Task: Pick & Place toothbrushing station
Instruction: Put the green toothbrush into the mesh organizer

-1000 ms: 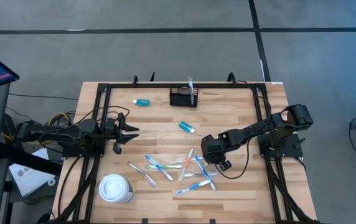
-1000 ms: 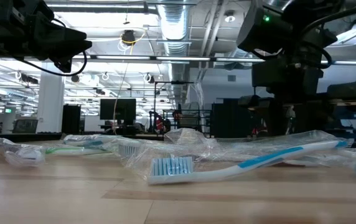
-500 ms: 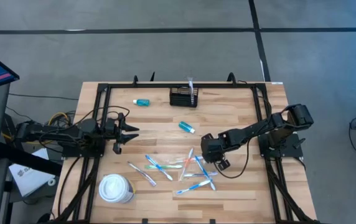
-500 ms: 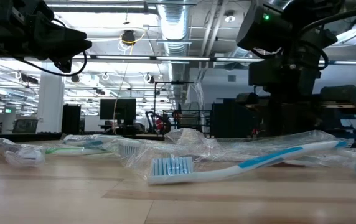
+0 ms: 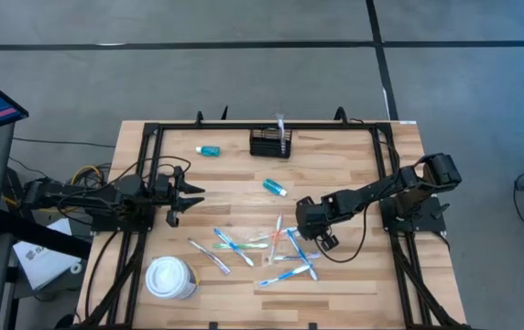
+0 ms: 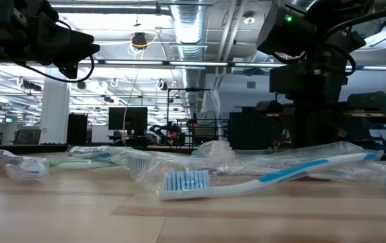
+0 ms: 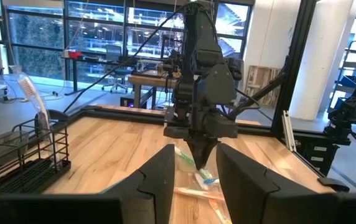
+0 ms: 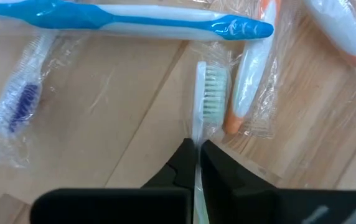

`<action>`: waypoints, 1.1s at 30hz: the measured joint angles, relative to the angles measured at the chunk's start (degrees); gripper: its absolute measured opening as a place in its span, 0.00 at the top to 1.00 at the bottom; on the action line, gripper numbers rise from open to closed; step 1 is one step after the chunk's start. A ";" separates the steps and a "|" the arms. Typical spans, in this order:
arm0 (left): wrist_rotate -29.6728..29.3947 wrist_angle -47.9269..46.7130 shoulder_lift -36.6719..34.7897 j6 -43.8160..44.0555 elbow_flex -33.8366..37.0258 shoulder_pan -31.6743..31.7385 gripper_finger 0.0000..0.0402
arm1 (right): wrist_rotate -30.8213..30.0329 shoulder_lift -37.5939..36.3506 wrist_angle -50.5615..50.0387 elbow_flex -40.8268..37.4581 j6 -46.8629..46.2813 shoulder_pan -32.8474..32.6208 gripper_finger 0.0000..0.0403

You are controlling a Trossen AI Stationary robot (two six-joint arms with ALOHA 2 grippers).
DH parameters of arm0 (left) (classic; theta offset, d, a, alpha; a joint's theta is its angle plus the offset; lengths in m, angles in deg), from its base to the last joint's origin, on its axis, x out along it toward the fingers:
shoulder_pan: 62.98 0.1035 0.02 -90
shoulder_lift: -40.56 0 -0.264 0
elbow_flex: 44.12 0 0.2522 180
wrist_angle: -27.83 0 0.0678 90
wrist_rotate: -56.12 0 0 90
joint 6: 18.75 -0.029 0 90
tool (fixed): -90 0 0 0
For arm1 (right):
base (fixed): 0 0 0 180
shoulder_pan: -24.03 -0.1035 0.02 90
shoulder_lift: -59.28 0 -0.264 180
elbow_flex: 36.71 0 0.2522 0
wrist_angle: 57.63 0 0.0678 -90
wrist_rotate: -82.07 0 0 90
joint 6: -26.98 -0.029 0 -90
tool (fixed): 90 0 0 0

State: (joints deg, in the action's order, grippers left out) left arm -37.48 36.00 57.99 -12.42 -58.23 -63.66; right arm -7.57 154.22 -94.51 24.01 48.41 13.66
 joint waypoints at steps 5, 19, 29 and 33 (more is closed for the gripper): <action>0.00 0.01 0.00 0.00 0.00 0.01 0.72 | 0.02 -0.01 -0.09 0.02 -0.44 0.00 0.99; 0.00 -0.01 0.00 0.01 -0.01 0.01 0.72 | -0.24 -0.46 -6.75 7.04 -1.73 0.00 1.00; -0.01 -0.01 -0.01 0.01 -0.01 0.01 0.72 | -0.68 -0.46 -12.68 13.67 -1.49 2.20 1.00; -0.01 0.00 0.00 0.01 0.01 0.00 0.72 | -1.83 -0.46 -12.72 15.75 -0.29 3.67 1.00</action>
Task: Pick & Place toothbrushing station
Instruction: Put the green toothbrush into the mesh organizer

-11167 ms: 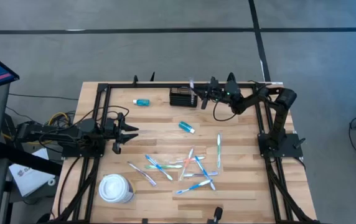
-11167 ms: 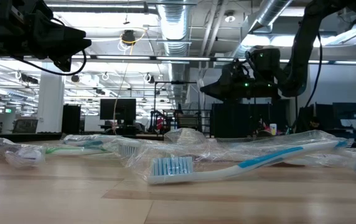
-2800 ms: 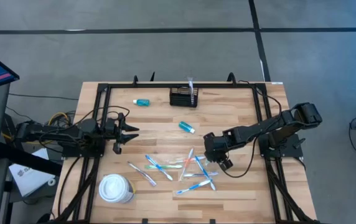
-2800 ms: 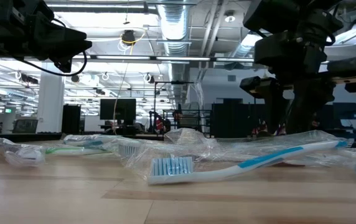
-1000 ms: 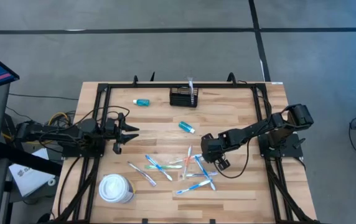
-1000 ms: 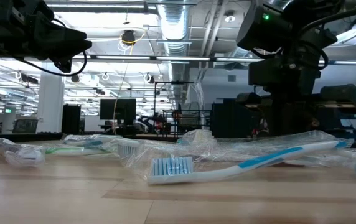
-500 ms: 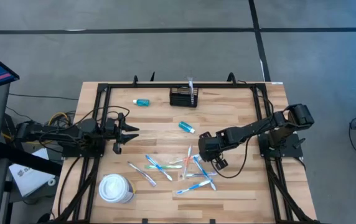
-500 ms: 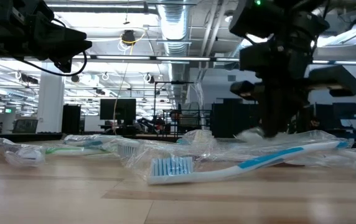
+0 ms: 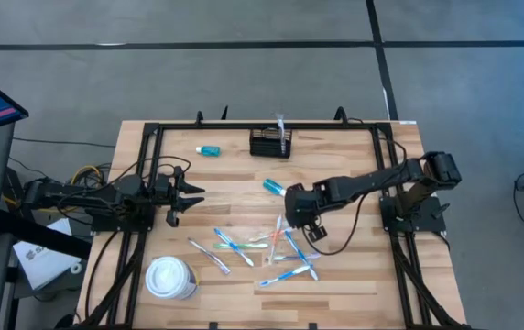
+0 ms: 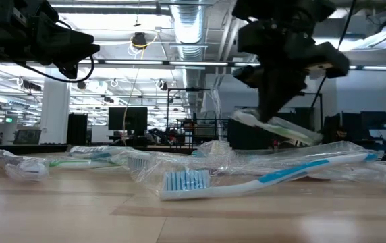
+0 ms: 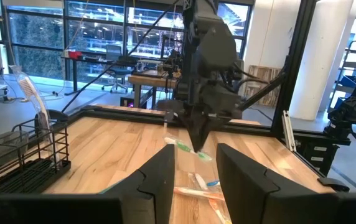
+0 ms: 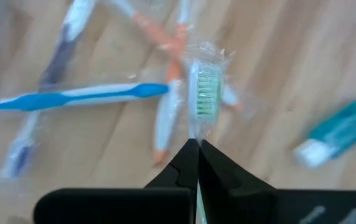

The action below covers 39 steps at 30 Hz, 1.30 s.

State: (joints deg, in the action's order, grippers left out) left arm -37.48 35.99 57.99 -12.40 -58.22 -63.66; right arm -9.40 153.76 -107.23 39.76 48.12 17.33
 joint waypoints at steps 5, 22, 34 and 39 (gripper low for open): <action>0.01 -0.01 0.00 0.00 -0.01 0.01 0.72 | -1.60 0.00 1.06 3.19 2.26 1.64 1.00; -0.01 0.00 -0.02 0.00 0.00 0.01 0.72 | -1.61 -0.97 13.63 5.69 3.43 13.38 1.00; 0.01 0.01 -0.02 0.00 -0.02 0.01 0.72 | 0.05 -11.29 26.73 1.46 -0.42 20.45 1.00; -0.01 -0.01 0.00 0.00 -0.02 0.01 0.72 | 0.18 -15.39 33.13 -2.85 -1.80 22.26 1.00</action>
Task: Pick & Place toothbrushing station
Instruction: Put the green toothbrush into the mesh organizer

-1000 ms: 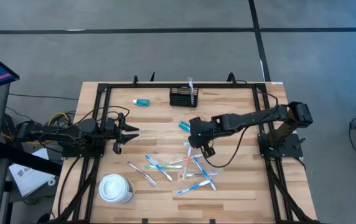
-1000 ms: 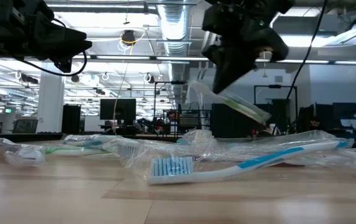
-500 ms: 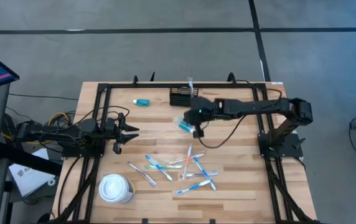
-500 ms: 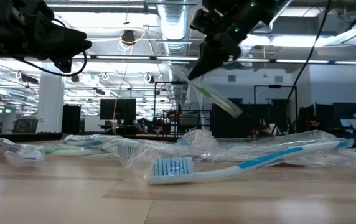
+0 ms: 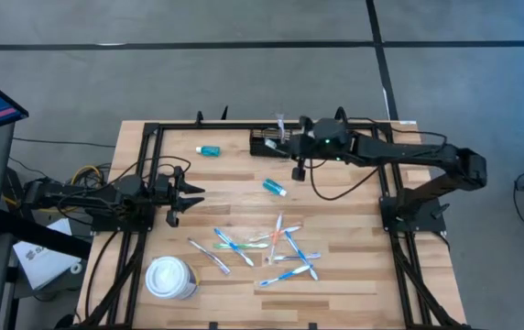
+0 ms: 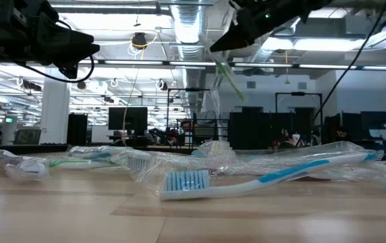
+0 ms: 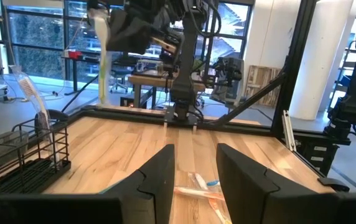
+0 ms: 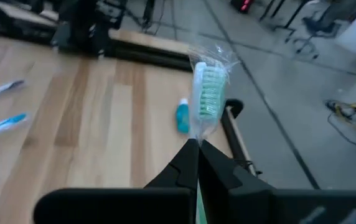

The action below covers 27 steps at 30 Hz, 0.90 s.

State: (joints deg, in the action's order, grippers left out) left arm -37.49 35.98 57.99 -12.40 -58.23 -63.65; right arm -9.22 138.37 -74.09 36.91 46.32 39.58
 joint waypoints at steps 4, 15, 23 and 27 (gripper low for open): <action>-0.01 0.00 0.00 0.00 -0.01 -0.01 0.72 | 2.79 -1.89 9.65 -4.56 -2.44 2.38 1.00; -0.01 0.02 0.00 0.00 0.00 0.01 0.72 | 6.23 -2.44 26.29 -12.07 -8.44 8.66 1.00; -0.01 0.02 -0.01 0.00 0.00 0.01 0.72 | 7.81 -2.42 39.71 -17.61 -13.40 13.10 1.00; -0.01 0.02 0.00 0.00 0.01 0.01 0.72 | 8.07 -2.03 45.95 -19.89 -15.54 14.94 1.00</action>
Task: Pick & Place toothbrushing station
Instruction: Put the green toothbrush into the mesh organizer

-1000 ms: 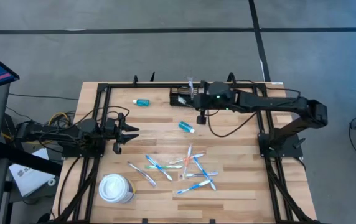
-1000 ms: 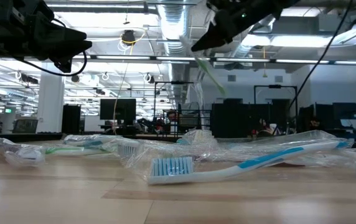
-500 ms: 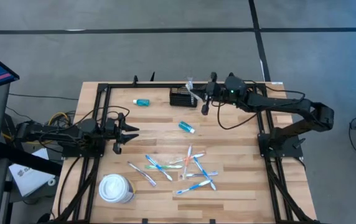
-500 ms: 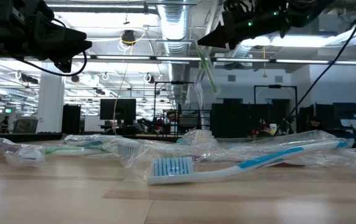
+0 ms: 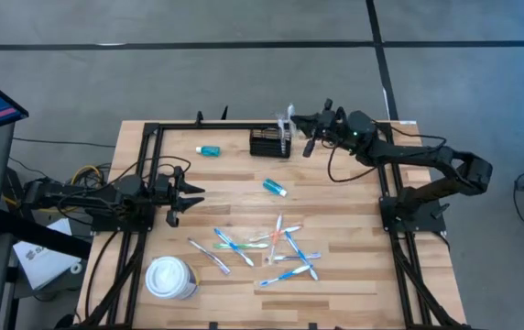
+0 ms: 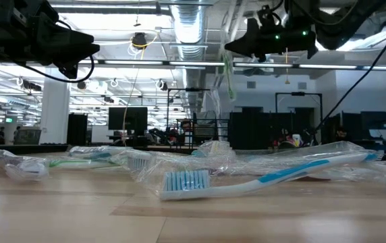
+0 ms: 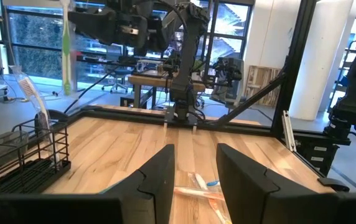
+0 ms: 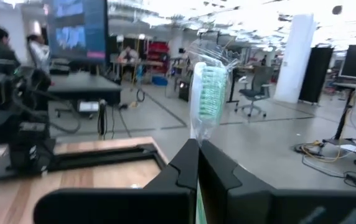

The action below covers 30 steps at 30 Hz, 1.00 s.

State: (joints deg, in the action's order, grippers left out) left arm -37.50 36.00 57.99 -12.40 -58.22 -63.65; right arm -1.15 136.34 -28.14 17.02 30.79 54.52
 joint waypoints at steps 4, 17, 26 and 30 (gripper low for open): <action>0.00 0.00 -0.02 0.00 -0.01 0.00 0.72 | -0.01 0.19 3.44 -1.67 -2.47 2.00 1.00; -0.02 0.17 -0.02 -0.04 -0.02 0.00 0.72 | 3.52 10.13 22.37 -3.94 -9.83 6.06 1.00; -0.02 0.15 -0.01 -0.04 -0.01 0.00 0.72 | 5.16 18.20 32.36 -3.96 -14.04 8.68 1.00; -0.02 0.15 0.00 -0.03 -0.02 0.00 0.72 | 5.25 19.45 32.27 -3.94 -13.96 9.08 1.00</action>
State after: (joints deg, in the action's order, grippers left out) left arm -37.52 36.16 57.99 -12.43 -58.24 -63.65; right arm 4.10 155.79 4.13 13.08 16.83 63.60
